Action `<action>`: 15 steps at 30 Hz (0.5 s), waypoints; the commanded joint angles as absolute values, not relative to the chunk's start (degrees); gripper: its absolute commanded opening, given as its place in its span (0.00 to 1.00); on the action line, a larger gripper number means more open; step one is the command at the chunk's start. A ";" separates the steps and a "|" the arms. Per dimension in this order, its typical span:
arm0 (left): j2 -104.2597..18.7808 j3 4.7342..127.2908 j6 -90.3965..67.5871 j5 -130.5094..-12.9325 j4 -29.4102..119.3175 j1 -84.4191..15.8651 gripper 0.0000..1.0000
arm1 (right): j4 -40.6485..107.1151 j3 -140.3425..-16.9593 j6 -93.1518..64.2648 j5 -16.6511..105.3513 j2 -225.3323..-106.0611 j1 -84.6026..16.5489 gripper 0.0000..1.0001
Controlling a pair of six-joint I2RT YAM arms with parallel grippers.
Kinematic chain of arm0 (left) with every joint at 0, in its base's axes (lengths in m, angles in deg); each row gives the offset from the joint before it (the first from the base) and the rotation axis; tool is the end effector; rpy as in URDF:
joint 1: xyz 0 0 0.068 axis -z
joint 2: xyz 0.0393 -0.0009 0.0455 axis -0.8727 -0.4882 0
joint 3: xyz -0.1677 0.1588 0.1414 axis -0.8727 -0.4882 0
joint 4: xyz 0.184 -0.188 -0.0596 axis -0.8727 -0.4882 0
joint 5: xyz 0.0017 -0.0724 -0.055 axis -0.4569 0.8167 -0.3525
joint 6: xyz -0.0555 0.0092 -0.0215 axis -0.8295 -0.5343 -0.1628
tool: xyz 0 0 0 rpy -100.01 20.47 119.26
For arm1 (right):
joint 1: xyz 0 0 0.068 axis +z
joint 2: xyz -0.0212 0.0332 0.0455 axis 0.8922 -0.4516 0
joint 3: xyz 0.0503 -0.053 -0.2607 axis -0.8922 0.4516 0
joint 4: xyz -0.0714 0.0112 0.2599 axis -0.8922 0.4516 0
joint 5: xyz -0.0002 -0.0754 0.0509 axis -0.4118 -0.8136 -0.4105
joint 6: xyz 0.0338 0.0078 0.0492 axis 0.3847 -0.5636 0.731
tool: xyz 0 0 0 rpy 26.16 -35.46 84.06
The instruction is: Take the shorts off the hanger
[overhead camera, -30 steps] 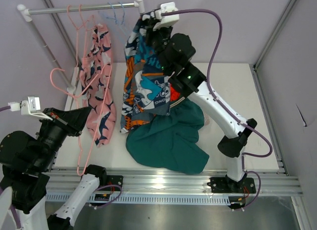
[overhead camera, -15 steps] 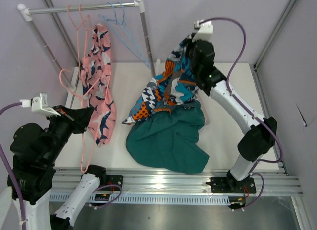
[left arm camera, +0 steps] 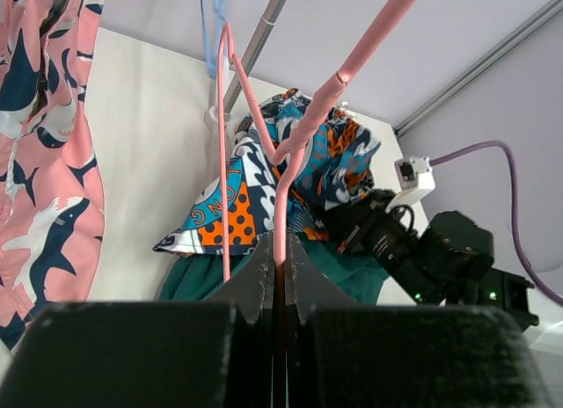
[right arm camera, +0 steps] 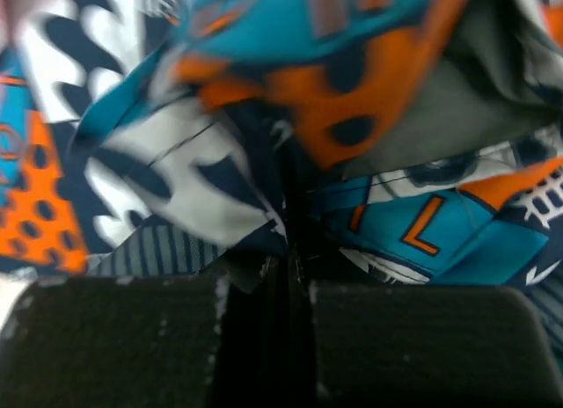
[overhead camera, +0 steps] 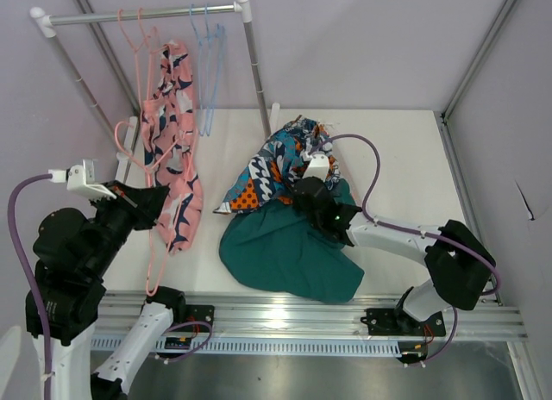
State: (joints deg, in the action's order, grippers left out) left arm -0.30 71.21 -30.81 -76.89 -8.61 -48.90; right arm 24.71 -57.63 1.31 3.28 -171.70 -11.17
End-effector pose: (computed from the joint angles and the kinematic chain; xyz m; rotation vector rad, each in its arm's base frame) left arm 0.0556 -0.0142 0.4620 -0.2466 1.7130 -0.6021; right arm 0.2376 0.2640 0.2432 -0.1278 1.9311 0.2856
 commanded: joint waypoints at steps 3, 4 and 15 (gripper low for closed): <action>1.29 69.43 -30.06 -77.61 -5.32 -48.56 0.00 | 31.93 -55.49 19.41 2.33 -171.97 -16.29 0.00; 1.29 69.08 -30.23 -77.44 -5.31 -48.56 0.00 | 32.80 -56.36 20.83 4.87 -173.11 -18.14 0.00; 1.03 71.54 -29.00 -79.72 -7.25 -48.56 0.00 | 38.78 -68.04 25.06 21.76 -191.55 -37.12 0.00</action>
State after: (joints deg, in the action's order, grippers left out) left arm 0.99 69.39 -30.63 -78.24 -8.31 -48.90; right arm 31.62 -62.96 23.78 18.27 -185.08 -34.34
